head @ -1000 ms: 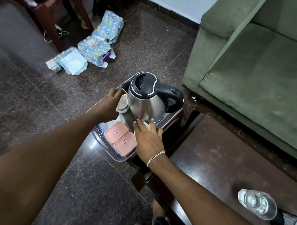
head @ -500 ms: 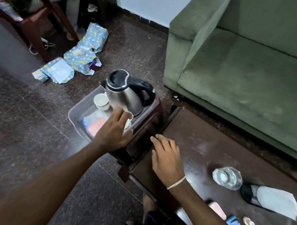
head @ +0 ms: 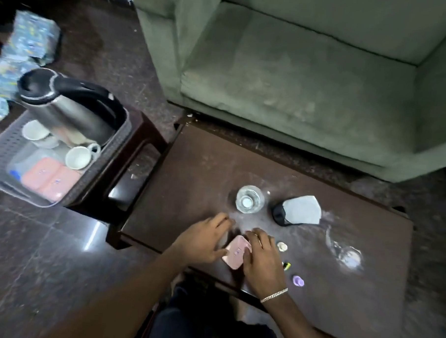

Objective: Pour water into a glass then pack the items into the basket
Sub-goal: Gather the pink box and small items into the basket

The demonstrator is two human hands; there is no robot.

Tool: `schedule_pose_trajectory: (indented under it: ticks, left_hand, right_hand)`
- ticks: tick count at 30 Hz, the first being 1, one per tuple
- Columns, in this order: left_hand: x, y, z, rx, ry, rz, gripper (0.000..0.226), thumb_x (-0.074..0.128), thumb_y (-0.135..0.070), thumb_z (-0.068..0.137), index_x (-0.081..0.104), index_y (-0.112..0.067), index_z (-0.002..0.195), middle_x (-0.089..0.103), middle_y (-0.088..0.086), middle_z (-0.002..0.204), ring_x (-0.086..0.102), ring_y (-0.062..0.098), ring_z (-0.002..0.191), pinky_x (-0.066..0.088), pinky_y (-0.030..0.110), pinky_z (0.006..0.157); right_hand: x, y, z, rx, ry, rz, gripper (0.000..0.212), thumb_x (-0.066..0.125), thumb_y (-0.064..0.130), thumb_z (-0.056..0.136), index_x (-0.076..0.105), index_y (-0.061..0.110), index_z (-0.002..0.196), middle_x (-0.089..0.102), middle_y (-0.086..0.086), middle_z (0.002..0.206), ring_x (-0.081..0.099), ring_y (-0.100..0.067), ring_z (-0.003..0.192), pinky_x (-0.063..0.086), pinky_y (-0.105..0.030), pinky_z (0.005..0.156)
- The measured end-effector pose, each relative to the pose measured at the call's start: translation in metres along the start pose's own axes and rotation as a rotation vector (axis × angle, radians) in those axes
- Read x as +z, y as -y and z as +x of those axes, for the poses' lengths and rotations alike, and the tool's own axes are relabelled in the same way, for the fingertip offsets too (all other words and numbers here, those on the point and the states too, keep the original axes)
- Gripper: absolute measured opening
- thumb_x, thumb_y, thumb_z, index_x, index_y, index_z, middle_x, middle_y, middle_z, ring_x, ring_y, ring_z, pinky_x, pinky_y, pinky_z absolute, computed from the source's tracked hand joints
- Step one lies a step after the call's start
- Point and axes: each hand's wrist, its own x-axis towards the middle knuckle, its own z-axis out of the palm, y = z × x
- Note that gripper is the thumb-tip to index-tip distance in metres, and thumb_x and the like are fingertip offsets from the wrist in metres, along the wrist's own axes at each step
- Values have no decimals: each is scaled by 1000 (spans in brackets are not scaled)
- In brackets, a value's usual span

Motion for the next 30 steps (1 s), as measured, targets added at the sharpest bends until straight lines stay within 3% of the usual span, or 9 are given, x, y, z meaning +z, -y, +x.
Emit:
schedule_pose_trajectory:
  ticks: [5, 9, 15, 18, 25, 30]
  left_hand:
    - [55, -54, 20, -197, 87, 13, 93, 73, -57, 80, 19, -33, 152, 26, 4, 150, 58, 38, 120, 56, 50, 90]
    - [83, -74, 31, -307, 130, 9, 85, 73, -46, 84, 20, -39, 149, 28, 6, 143, 59, 40, 109, 57, 51, 81]
    - [95, -77, 43, -357, 115, 27, 64, 67, -28, 84, 33, -33, 138, 31, 8, 136, 60, 38, 98, 57, 48, 74]
    - [96, -71, 41, -331, 108, 18, 65, 69, -31, 83, 33, -34, 137, 32, 8, 133, 61, 38, 97, 57, 47, 73]
    - [79, -46, 25, -348, 68, -75, 73, 69, -38, 82, 29, -44, 142, 34, 5, 131, 63, 37, 102, 56, 47, 81]
    - [33, -9, -12, -335, -19, -159, 75, 67, -46, 80, 30, -47, 146, 35, 0, 132, 65, 37, 104, 57, 45, 83]
  right_hand:
    - [11, -62, -34, 342, 57, 11, 44, 64, 10, 84, 61, 7, 128, 56, -16, 127, 57, -39, 106, 51, -49, 91]
    - [22, -81, -42, 498, 127, -27, 48, 61, 24, 89, 53, 16, 135, 51, -10, 126, 60, -36, 103, 51, -46, 92]
    - [37, -86, -34, 558, 198, -66, 38, 58, 24, 92, 54, 13, 127, 46, -12, 129, 68, -40, 94, 53, -40, 78]
    - [42, -85, -28, 570, 190, -58, 34, 57, 13, 89, 55, 8, 123, 46, -14, 130, 70, -39, 92, 52, -41, 73]
    - [43, -79, -30, 575, 160, -9, 43, 61, 10, 86, 53, 4, 128, 47, -15, 123, 65, -41, 92, 50, -41, 73]
    - [29, -23, -29, 451, 102, 107, 38, 69, 9, 80, 61, 10, 116, 49, -13, 122, 66, -41, 89, 52, -42, 68]
